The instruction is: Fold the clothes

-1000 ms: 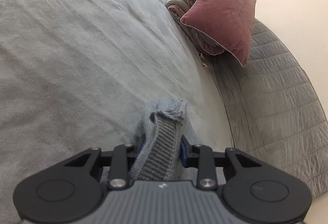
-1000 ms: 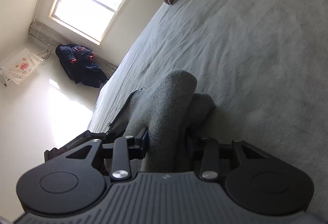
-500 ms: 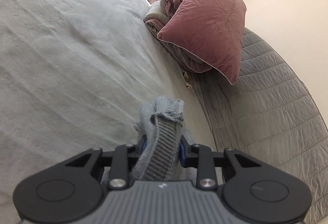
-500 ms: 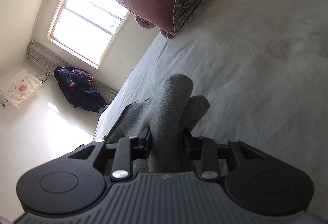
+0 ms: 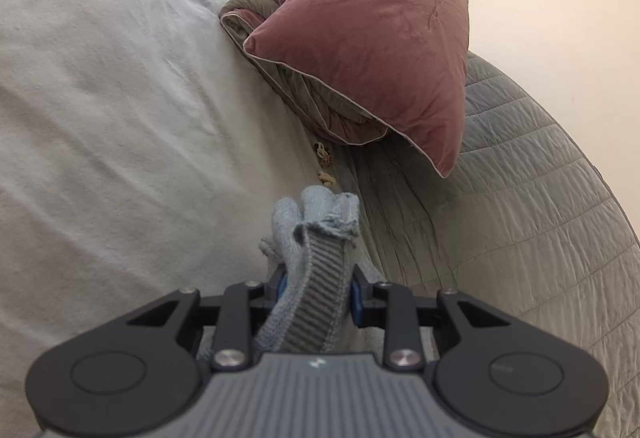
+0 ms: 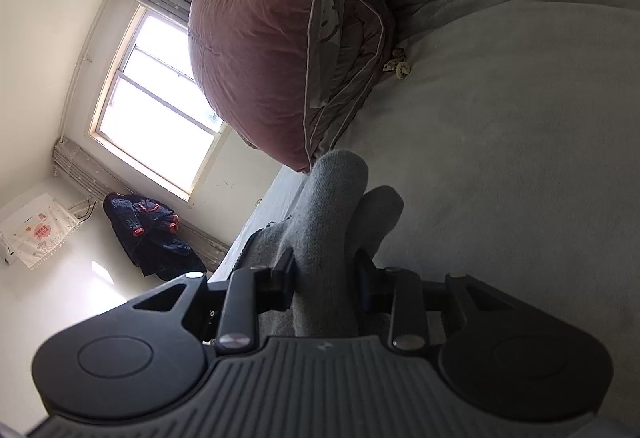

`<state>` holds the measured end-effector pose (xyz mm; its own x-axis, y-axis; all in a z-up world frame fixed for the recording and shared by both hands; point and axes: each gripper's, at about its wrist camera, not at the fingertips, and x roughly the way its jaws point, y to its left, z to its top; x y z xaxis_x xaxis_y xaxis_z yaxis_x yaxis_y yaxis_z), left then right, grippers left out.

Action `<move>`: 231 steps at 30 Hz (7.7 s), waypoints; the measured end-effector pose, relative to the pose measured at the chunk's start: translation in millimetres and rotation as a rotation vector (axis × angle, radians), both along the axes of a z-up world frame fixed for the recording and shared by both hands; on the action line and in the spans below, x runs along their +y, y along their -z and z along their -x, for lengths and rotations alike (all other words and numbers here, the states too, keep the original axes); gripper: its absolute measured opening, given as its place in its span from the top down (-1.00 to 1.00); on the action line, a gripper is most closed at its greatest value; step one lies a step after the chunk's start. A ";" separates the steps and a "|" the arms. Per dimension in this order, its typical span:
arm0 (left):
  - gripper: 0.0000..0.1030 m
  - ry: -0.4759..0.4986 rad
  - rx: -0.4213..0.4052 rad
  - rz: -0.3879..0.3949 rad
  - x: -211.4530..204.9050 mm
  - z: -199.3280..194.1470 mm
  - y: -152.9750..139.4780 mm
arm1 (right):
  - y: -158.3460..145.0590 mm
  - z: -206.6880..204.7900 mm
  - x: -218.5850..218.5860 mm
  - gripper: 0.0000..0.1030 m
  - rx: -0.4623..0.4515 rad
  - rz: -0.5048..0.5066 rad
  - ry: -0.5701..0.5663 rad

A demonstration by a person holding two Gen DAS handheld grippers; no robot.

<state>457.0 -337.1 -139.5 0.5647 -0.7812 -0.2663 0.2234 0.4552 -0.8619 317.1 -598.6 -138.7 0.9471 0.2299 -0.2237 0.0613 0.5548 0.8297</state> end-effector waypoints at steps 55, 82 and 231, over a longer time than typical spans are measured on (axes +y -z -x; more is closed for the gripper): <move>-0.98 0.268 -0.446 -1.155 -33.2 100.5 -44.6 | -48.9 -0.4 102.4 -1.00 0.427 0.925 0.028; -0.99 0.341 -0.354 -1.232 -40.7 97.3 -18.4 | -42.0 11.8 139.5 -1.00 0.522 1.139 -0.145; -0.99 0.142 -0.268 -1.070 215.9 400.2 -142.1 | -123.7 288.1 339.0 -1.00 0.452 0.868 -0.039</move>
<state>56.8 -121.2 2.7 0.6284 -0.2836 -0.7244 0.4528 0.8905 0.0441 29.0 -259.6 -15.0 0.7258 -0.1561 -0.6699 0.2413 0.9698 0.0354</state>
